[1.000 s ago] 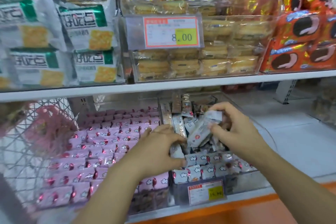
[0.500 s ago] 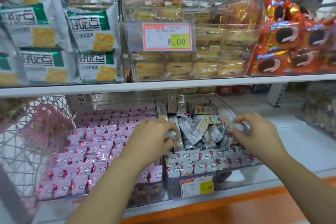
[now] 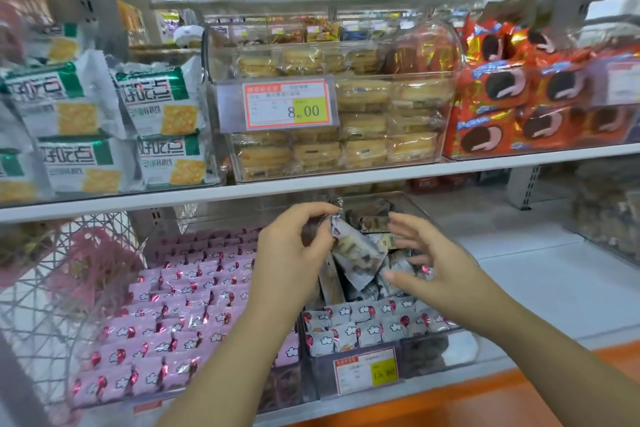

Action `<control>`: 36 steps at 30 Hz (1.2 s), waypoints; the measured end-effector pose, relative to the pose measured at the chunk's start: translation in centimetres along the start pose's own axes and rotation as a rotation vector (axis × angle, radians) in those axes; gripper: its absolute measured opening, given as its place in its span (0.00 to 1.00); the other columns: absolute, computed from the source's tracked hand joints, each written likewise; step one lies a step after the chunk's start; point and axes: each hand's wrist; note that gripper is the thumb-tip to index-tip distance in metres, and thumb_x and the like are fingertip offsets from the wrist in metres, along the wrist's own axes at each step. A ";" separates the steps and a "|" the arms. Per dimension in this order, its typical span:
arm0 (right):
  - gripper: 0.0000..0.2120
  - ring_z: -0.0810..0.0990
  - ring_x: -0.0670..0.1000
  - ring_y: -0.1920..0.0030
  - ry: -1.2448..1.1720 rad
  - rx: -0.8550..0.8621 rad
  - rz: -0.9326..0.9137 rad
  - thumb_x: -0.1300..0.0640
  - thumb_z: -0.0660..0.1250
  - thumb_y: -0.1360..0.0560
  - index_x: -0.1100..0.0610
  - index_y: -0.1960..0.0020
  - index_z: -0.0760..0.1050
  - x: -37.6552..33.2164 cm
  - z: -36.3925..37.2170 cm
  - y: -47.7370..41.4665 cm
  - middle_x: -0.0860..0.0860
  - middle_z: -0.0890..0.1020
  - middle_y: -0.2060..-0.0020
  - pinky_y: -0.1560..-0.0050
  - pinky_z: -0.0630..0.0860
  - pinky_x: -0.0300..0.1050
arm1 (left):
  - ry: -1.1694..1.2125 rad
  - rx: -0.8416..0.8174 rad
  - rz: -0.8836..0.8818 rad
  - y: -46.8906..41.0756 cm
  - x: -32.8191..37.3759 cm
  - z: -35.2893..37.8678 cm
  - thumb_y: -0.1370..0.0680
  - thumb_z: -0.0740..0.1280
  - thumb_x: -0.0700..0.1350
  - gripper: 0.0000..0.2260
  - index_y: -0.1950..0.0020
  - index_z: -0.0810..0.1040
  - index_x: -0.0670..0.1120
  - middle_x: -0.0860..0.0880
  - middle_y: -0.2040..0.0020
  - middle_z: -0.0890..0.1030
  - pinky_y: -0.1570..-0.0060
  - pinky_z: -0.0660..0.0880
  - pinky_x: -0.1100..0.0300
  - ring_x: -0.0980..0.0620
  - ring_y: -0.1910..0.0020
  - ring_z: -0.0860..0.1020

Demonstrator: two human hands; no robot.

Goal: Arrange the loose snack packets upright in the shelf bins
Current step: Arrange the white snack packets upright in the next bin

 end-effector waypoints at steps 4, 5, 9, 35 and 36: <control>0.15 0.77 0.38 0.49 -0.078 0.080 -0.002 0.59 0.71 0.27 0.42 0.48 0.73 0.4 -0.5 -0.3 0.40 0.78 0.50 0.47 0.74 0.39 | 0.196 -0.080 -0.157 -0.2 0.3 1.9 0.21 0.65 0.38 0.13 0.53 0.79 0.58 0.58 0.57 0.83 0.55 0.79 0.59 0.58 0.56 0.81; 0.13 0.77 0.41 0.51 -0.086 0.107 0.001 0.59 0.72 0.28 0.44 0.50 0.74 0.6 -0.7 -0.4 0.43 0.79 0.53 0.50 0.74 0.39 | 0.208 -0.093 -0.186 -0.3 0.1 2.2 0.21 0.64 0.39 0.13 0.51 0.79 0.59 0.59 0.55 0.83 0.52 0.79 0.58 0.59 0.54 0.80; 0.08 0.76 0.45 0.56 0.113 0.302 0.057 0.57 0.72 0.28 0.50 0.54 0.73 2.0 -1.2 -1.1 0.44 0.78 0.58 0.58 0.73 0.39 | 0.049 -0.125 -0.275 -0.9 -1.0 2.4 0.20 0.63 0.42 0.14 0.36 0.74 0.53 0.61 0.51 0.78 0.53 0.74 0.71 0.69 0.54 0.76; 0.08 0.72 0.48 0.43 0.920 -0.229 -0.040 0.55 0.66 0.25 0.44 0.49 0.78 1.1 3.7 -6.4 0.45 0.78 0.45 0.41 0.71 0.46 | -0.219 -0.323 -0.235 -0.3 -7.3 -1.5 0.20 0.62 0.45 0.12 0.39 0.76 0.58 0.60 0.42 0.72 0.56 0.75 0.61 0.56 0.58 0.77; 0.09 0.73 0.48 0.44 0.925 -0.209 -0.016 0.57 0.66 0.25 0.45 0.50 0.78 1.2 3.1 -6.4 0.45 0.79 0.45 0.43 0.72 0.46 | -0.216 -0.322 -0.232 -0.3 -7.4 -1.5 0.20 0.62 0.45 0.12 0.39 0.76 0.58 0.60 0.43 0.72 0.57 0.75 0.61 0.56 0.58 0.76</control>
Point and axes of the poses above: each hand's wrist, its own y-axis away from the middle knuckle, its own z-axis out of the palm, x = y × z
